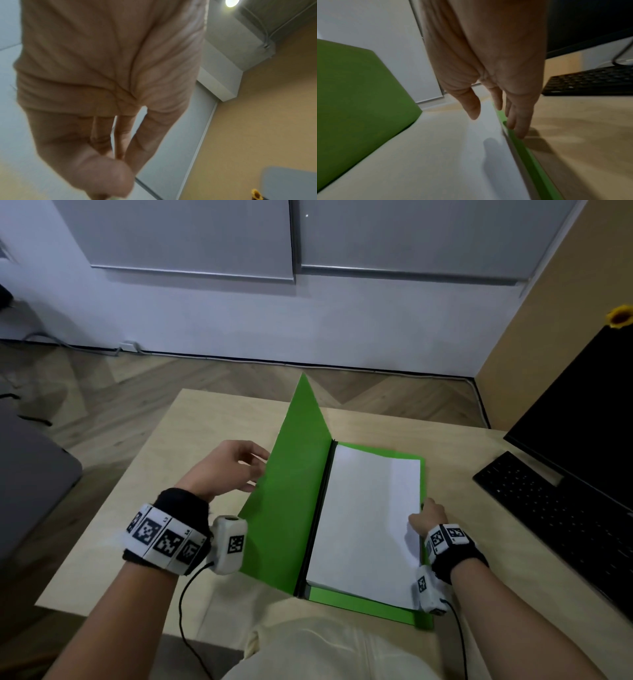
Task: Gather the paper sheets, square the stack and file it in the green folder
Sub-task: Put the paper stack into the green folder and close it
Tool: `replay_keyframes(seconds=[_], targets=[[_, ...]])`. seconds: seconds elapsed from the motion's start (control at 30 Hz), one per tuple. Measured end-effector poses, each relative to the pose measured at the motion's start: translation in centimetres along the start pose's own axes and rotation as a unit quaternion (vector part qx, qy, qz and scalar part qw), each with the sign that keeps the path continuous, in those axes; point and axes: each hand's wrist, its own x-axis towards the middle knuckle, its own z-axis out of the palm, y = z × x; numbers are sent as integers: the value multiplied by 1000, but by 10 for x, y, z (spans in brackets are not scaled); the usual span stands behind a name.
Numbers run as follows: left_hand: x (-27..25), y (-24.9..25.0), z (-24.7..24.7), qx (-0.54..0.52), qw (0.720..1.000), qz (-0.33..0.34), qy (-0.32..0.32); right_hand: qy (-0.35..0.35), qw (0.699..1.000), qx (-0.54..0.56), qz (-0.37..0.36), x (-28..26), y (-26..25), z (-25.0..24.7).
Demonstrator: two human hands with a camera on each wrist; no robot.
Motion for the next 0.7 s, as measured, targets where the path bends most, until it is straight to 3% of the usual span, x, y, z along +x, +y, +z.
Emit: replay_keyframes(seconds=[0.13,0.27,0.37,0.57,0.7], targets=[[-4,16,22,-13,999,27,-30,38,983,133,-122,-29,-38,-5],[-15,36,46,-20,996,39,-83,-93,932,284,-206,-88,-92,-19],[-24,47,62,-32,990,46,-131,-124,922,272,-246,-110,-115,-23],[-12,38,72,-55,986,8,-155,-99,932,240,-255,-100,-73,-46],[25,-5,87,-17,989,-70,-133,-67,971,199,-114,-72,0,-58]])
